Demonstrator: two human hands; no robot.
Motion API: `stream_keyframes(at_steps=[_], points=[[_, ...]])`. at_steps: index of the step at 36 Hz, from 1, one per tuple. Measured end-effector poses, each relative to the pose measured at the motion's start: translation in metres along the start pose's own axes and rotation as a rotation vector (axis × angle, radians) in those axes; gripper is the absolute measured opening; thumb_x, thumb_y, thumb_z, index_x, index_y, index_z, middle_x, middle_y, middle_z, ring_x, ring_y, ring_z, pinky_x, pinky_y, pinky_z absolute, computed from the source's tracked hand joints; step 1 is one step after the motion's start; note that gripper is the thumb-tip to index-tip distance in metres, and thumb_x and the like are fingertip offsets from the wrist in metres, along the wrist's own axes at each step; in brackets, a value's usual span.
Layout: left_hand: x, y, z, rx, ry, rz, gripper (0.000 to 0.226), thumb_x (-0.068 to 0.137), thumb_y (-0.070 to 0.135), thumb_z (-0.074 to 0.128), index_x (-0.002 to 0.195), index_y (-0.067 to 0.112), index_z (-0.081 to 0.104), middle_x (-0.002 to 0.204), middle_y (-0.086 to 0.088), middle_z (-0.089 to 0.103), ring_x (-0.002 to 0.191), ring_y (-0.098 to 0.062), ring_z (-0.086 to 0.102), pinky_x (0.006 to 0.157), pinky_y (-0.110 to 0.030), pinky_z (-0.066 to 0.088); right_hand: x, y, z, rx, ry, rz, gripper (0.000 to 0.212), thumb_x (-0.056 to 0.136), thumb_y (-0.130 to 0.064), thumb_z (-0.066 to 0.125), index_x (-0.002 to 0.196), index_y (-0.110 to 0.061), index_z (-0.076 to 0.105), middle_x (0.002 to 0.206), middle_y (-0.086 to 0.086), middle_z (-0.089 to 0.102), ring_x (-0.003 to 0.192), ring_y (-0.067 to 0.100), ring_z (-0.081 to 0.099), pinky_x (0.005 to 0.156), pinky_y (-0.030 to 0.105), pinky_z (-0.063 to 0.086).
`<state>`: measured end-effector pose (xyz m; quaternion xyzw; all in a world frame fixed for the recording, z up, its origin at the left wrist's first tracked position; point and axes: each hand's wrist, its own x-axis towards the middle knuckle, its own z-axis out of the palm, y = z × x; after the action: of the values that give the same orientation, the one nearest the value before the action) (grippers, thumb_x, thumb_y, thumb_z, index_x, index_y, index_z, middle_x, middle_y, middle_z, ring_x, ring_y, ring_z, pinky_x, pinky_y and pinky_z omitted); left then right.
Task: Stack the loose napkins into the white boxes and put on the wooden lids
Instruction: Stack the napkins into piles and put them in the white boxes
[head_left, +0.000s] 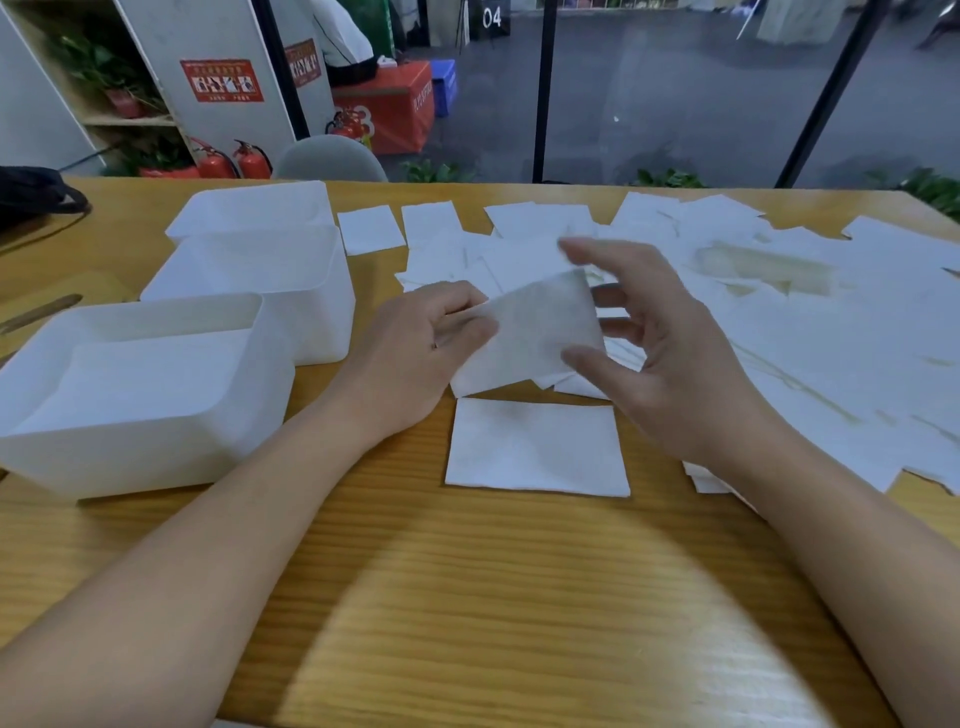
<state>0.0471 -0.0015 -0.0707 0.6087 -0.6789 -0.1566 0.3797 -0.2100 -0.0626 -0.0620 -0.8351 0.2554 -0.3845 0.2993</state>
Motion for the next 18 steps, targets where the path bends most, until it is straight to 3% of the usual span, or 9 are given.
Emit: stream_keyframes(at_steps=[3, 5, 8, 12, 14, 16, 18], points=[[-0.002, 0.004, 0.000, 0.027, -0.014, 0.060, 0.014, 0.111, 0.030, 0.062, 0.110, 0.028, 0.076, 0.101, 0.012, 0.070, 0.100, -0.007, 0.064, 0.077, -0.011, 0.042, 0.002, -0.002, 0.000, -0.022, 0.020, 0.050, 0.077, 0.100, -0.023, 0.077, 0.163, -0.041, 0.036, 0.150, -0.012, 0.050, 0.109, 0.015, 0.066, 0.093, 0.026, 0.058], [-0.003, 0.006, 0.000, 0.020, -0.034, 0.107, 0.015, 0.111, 0.030, 0.063, 0.112, 0.027, 0.077, 0.102, 0.012, 0.071, 0.102, -0.008, 0.065, 0.080, -0.012, 0.041, 0.002, -0.001, -0.001, -0.041, 0.032, 0.066, 0.060, 0.103, -0.025, 0.074, 0.155, -0.040, 0.049, 0.129, -0.014, 0.066, 0.086, 0.017, 0.066, 0.078, 0.024, 0.057], [-0.004, 0.012, -0.002, -0.039, -0.020, 0.112, 0.014, 0.110, 0.028, 0.065, 0.113, 0.027, 0.079, 0.105, 0.019, 0.075, 0.105, -0.002, 0.068, 0.083, -0.010, 0.043, 0.001, 0.001, -0.003, -0.090, 0.045, 0.099, 0.019, 0.104, -0.018, 0.071, 0.117, -0.031, 0.078, 0.088, -0.010, 0.073, 0.067, 0.016, 0.063, 0.061, 0.021, 0.049], [-0.003, 0.011, -0.008, -0.090, -0.065, 0.050, 0.015, 0.109, 0.029, 0.067, 0.116, 0.034, 0.080, 0.111, 0.023, 0.077, 0.106, -0.003, 0.071, 0.090, -0.028, 0.053, 0.004, -0.003, -0.009, -0.047, -0.002, 0.218, 0.010, 0.103, -0.023, 0.073, 0.107, -0.029, 0.080, 0.079, -0.006, 0.073, 0.056, 0.009, 0.060, 0.056, 0.014, 0.043], [-0.001, 0.009, -0.013, -0.044, -0.147, 0.006, 0.016, 0.106, 0.037, 0.069, 0.118, 0.043, 0.078, 0.115, 0.018, 0.077, 0.097, -0.018, 0.073, 0.091, -0.044, 0.058, 0.005, -0.004, -0.015, -0.063, -0.136, 0.291, 0.008, 0.104, -0.026, 0.071, 0.104, -0.029, 0.079, 0.072, -0.001, 0.073, 0.052, 0.010, 0.061, 0.054, 0.016, 0.044], [-0.002, 0.008, -0.017, -0.017, -0.249, -0.030, 0.017, 0.104, 0.042, 0.069, 0.119, 0.047, 0.075, 0.109, 0.017, 0.077, 0.083, -0.035, 0.069, 0.080, -0.044, 0.059, 0.004, -0.003, -0.019, -0.084, -0.285, 0.355, 0.011, 0.106, -0.027, 0.069, 0.101, -0.027, 0.078, 0.059, 0.002, 0.067, 0.046, 0.011, 0.053, 0.051, 0.016, 0.040], [-0.003, 0.008, -0.018, -0.030, -0.335, -0.068, 0.015, 0.105, 0.039, 0.069, 0.118, 0.046, 0.073, 0.076, 0.015, 0.066, 0.060, -0.025, 0.052, 0.064, -0.036, 0.045, 0.002, -0.001, -0.021, -0.066, -0.390, 0.413, 0.010, 0.106, -0.028, 0.068, 0.101, -0.027, 0.077, 0.056, 0.000, 0.061, 0.047, 0.012, 0.049, 0.050, 0.019, 0.039]])
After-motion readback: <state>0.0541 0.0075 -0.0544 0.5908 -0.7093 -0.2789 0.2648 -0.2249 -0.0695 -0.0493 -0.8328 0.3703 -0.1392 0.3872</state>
